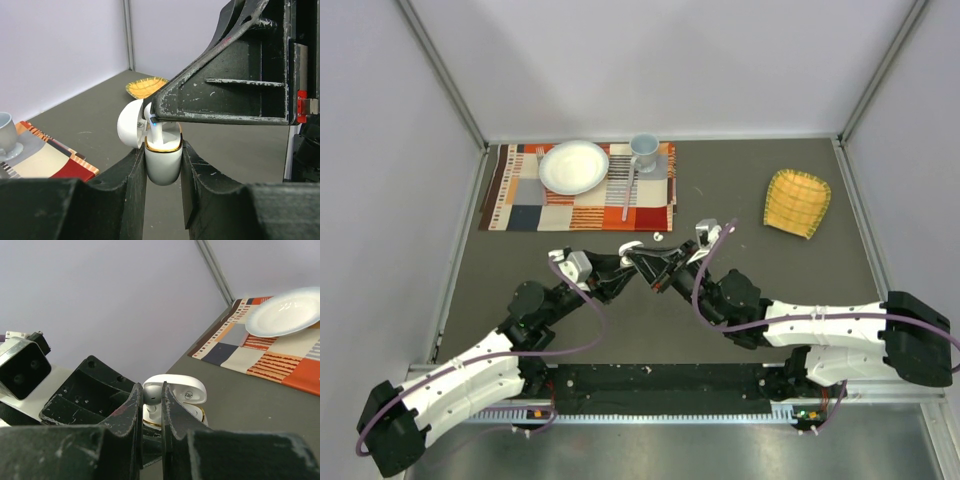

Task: Insert the wireless bluetooth earbuds into the charging case
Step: Insert the left earbud into the left side groove of the charging case.

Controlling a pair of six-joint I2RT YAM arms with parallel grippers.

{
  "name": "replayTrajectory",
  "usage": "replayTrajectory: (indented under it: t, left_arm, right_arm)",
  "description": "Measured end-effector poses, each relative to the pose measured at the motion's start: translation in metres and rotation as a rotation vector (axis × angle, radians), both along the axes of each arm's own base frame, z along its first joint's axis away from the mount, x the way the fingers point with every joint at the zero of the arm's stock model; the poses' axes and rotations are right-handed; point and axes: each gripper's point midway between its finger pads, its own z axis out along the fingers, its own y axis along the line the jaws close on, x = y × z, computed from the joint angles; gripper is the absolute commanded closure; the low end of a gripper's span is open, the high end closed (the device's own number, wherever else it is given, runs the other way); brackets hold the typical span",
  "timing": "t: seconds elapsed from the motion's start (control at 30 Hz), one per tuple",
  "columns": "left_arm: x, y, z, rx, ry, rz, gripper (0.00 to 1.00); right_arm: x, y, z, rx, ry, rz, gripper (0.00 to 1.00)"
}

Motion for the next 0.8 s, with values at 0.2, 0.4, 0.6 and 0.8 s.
replayTrajectory:
  t: [0.2, 0.4, 0.6, 0.8]
  left_arm:
    - [0.0016, 0.0011, -0.0013, -0.001, 0.004, 0.011, 1.00]
    - [0.0025, 0.0031, -0.0019, -0.004, 0.006, 0.022, 1.00]
    - [0.0025, 0.0050, 0.0006, -0.012, 0.002, 0.030, 1.00]
    - [0.0034, 0.0053, -0.0008, -0.009, 0.006, 0.035, 1.00]
  right_arm:
    - [-0.0004, 0.0008, -0.0036, -0.033, -0.008, -0.013, 1.00]
    - [-0.0003, 0.0025, -0.0058, -0.067, -0.011, -0.021, 0.93]
    - [-0.0003, 0.0041, -0.0038, -0.086, -0.012, -0.025, 0.82]
    - [-0.0007, 0.0045, -0.0038, -0.107, -0.012, -0.027, 0.73]
